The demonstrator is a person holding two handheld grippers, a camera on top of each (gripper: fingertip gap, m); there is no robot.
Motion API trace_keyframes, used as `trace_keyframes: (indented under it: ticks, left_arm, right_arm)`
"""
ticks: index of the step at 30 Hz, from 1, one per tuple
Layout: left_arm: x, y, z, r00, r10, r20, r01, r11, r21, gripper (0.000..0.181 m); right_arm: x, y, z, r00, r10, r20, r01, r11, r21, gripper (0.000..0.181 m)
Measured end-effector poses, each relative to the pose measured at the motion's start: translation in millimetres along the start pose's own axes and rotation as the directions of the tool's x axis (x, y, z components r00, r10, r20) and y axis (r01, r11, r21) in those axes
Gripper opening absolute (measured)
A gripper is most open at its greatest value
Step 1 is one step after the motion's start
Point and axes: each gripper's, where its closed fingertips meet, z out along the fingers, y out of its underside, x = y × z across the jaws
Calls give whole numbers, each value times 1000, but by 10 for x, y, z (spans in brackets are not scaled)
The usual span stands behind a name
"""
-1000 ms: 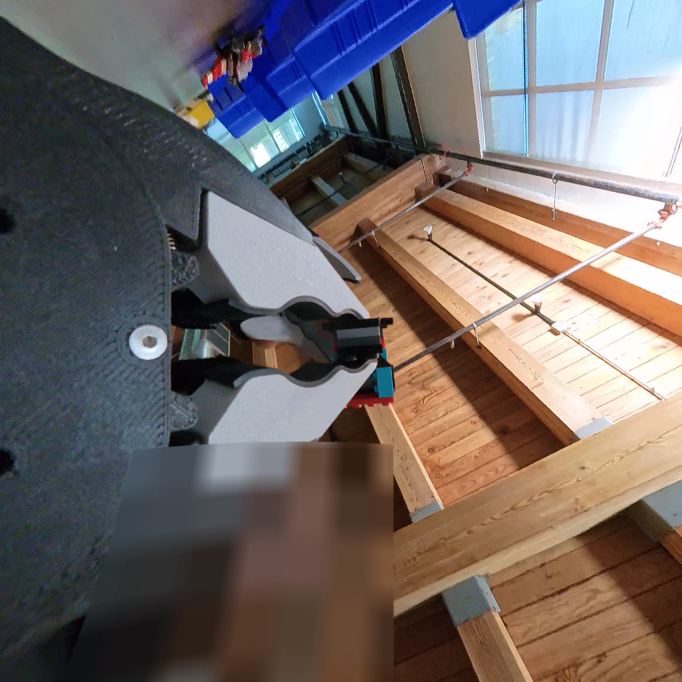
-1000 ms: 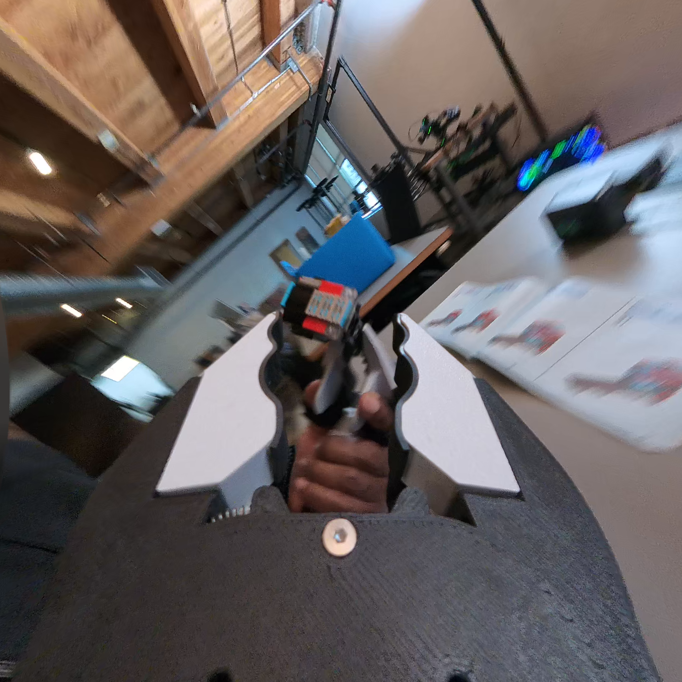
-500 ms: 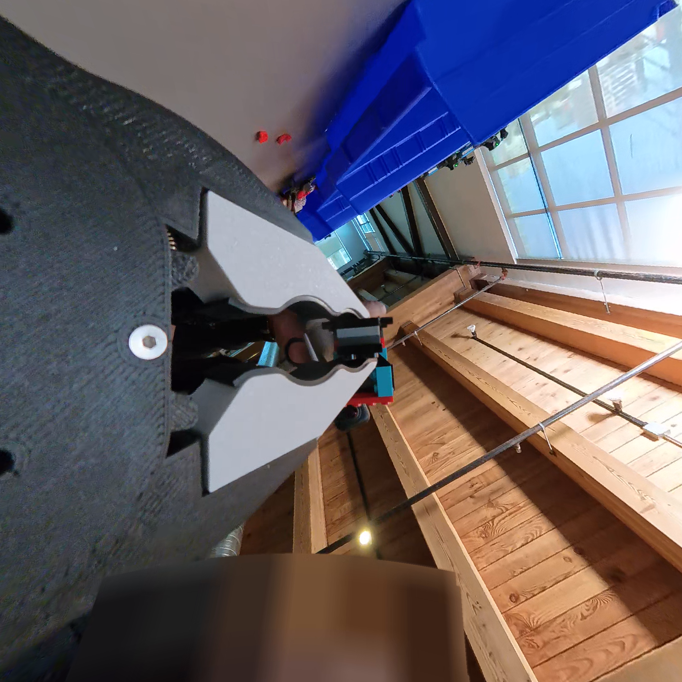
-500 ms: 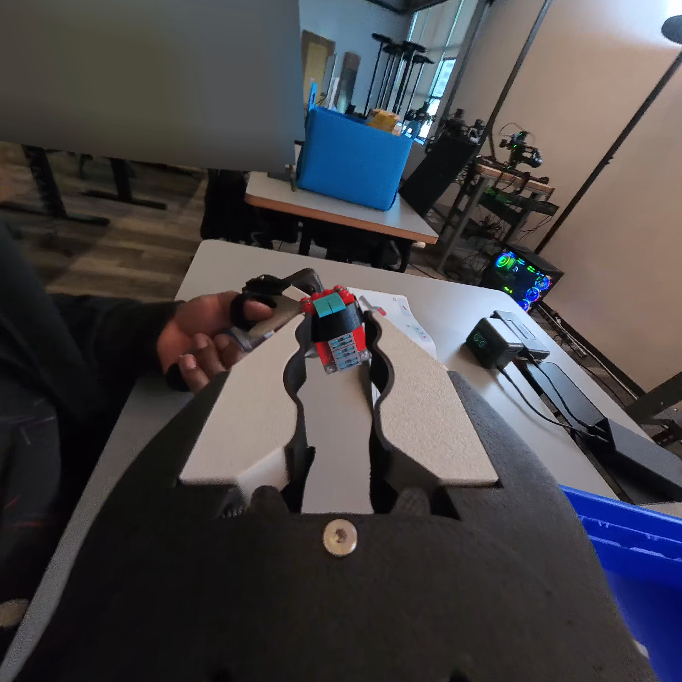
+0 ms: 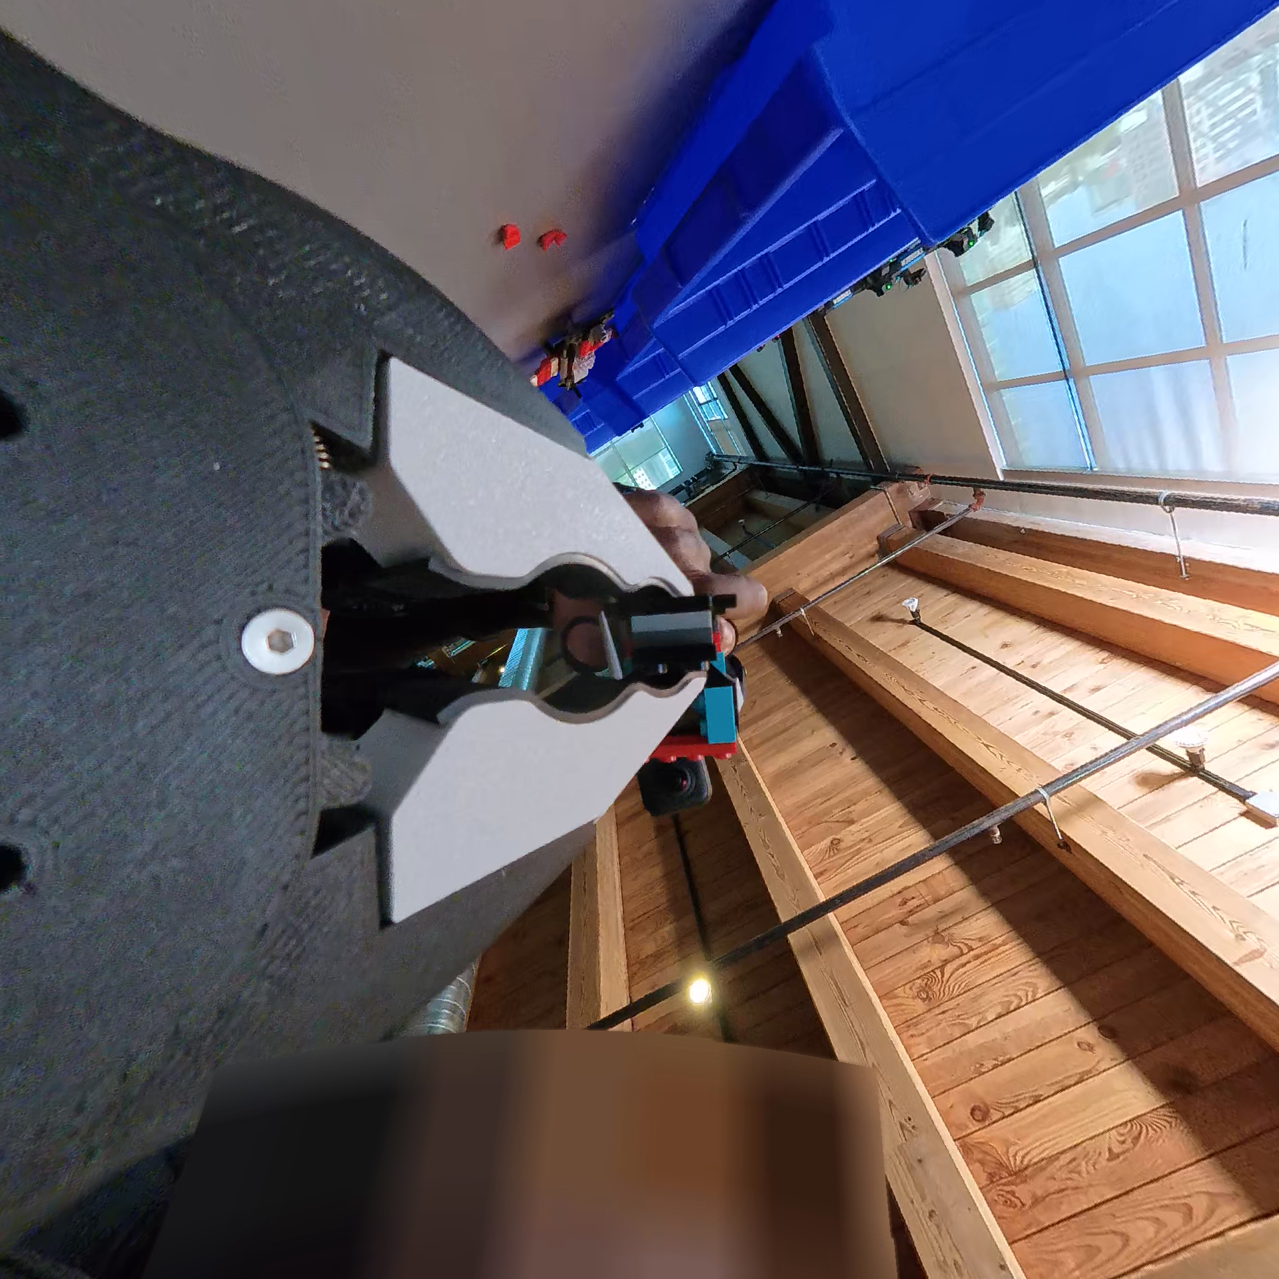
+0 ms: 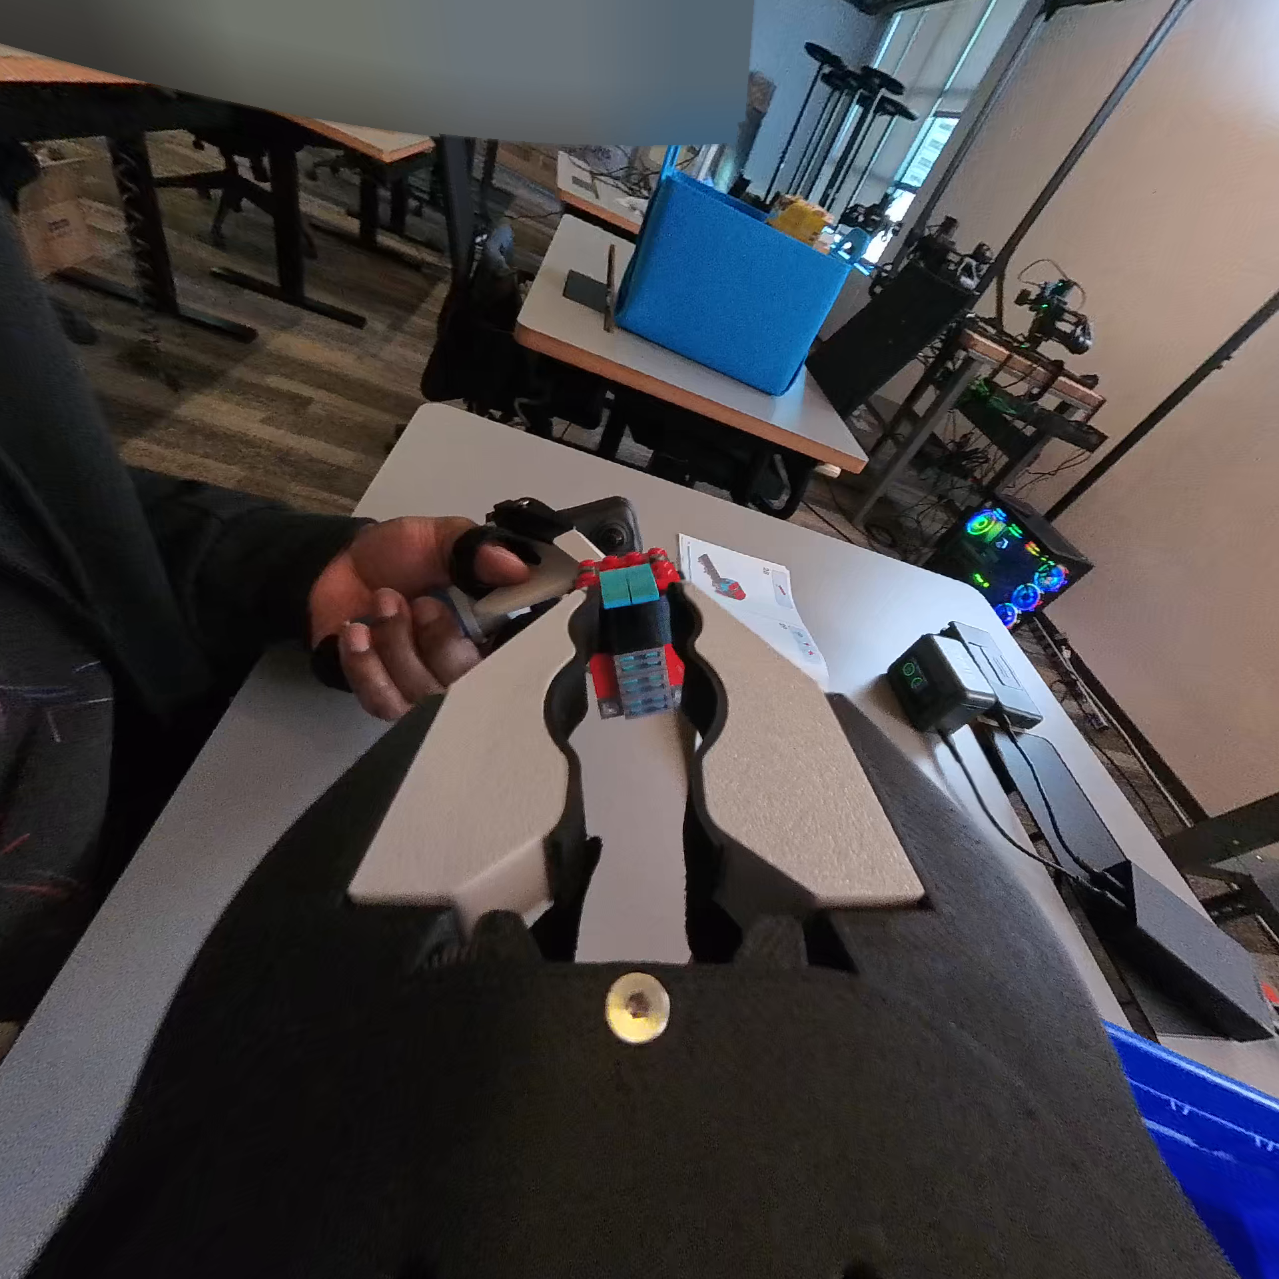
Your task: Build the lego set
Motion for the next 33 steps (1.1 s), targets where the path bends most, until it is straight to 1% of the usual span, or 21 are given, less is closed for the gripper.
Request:
trace_keyframes:
  ticks: [3,6,16,29,32,33]
  left_arm:
    - [-9,10,3,1000,-3,3,3,1000,-6,15]
    - [-5,21,8,1000,-4,0,4,1000,-11,15]
    - [-19,47,13,1000,-10,3,10,1000,-24,15]
    - [-20,36,11,1000,-18,1,18,1000,-16,15]
    - [-18,19,13,1000,-12,3,12,1000,-3,15]
    - [-22,9,10,1000,-9,6,9,1000,3,15]
  right_arm:
    - [-21,7,-1,1000,-9,27,10,1000,-11,20]
    - [-6,38,-1,1000,-12,29,13,999,-31,20]
    - [-60,62,-2,998,-14,58,16,999,-42,17]
    - [-55,55,7,999,-11,52,14,999,-50,16]
    - [-24,46,9,999,25,26,-24,999,-48,17]
    - [-13,31,2,999,50,13,-49,998,-37,22]
